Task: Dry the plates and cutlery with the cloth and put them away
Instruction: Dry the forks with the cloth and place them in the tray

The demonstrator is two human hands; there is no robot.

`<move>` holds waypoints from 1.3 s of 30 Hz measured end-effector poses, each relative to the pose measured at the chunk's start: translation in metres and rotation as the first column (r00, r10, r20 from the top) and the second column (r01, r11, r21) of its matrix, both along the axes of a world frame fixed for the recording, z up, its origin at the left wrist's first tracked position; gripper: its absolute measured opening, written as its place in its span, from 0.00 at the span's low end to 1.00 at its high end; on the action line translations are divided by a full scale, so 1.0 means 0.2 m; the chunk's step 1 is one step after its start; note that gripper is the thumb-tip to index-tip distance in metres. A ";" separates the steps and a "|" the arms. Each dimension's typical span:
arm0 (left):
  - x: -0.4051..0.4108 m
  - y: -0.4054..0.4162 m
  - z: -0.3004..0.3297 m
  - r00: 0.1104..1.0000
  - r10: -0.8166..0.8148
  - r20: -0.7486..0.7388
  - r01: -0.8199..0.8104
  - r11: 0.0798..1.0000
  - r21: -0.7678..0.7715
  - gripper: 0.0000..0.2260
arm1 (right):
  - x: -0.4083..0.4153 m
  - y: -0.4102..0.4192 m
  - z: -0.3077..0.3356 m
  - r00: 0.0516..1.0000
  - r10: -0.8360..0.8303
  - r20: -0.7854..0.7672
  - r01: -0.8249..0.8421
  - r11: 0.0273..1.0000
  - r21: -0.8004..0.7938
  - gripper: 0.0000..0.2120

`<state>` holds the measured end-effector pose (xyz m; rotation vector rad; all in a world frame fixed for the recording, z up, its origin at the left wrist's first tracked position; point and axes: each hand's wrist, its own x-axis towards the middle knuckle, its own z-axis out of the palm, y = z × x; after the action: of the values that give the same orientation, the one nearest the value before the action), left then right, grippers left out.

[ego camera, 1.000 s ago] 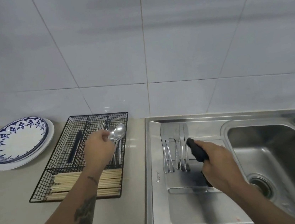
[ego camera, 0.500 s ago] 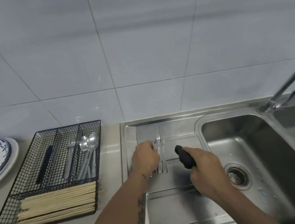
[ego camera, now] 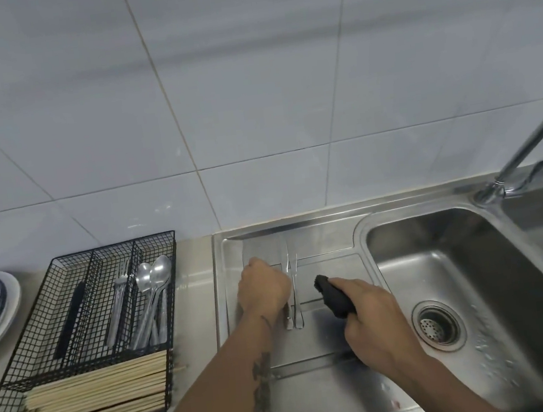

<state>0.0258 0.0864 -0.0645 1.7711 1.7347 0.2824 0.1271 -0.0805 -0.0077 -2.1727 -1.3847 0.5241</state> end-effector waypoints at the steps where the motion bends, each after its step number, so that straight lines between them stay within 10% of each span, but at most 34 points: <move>1: -0.01 0.00 0.02 0.999 0.005 0.041 -0.005 1.000 0.002 0.07 | 0.00 0.00 0.00 1.000 -0.003 -0.013 0.003 1.000 0.010 0.30; 10: -0.22 -0.19 0.22 0.945 -0.308 -0.112 0.328 0.888 0.323 0.07 | -0.02 -0.07 0.11 0.999 -0.024 -0.045 0.033 0.977 0.209 0.32; 15: -0.30 -0.35 0.42 0.865 -0.455 -0.209 0.501 0.777 0.381 0.07 | -0.11 -0.12 0.22 0.973 0.023 0.231 -0.120 0.904 0.411 0.32; 29: -0.31 -0.61 0.75 0.833 -0.543 -0.106 0.518 0.696 0.498 0.07 | -0.11 -0.31 0.28 0.824 0.017 0.566 -0.204 0.942 0.268 0.39; 39: -0.36 -0.56 0.76 0.812 -0.583 0.011 0.580 0.810 0.088 0.14 | -0.05 -0.34 0.40 0.944 -0.129 0.304 -0.017 0.900 0.436 0.37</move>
<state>-0.0459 -0.0259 0.0882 2.2405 1.0796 0.1152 0.1167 -0.1492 0.0727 -1.9715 -1.4315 -0.1749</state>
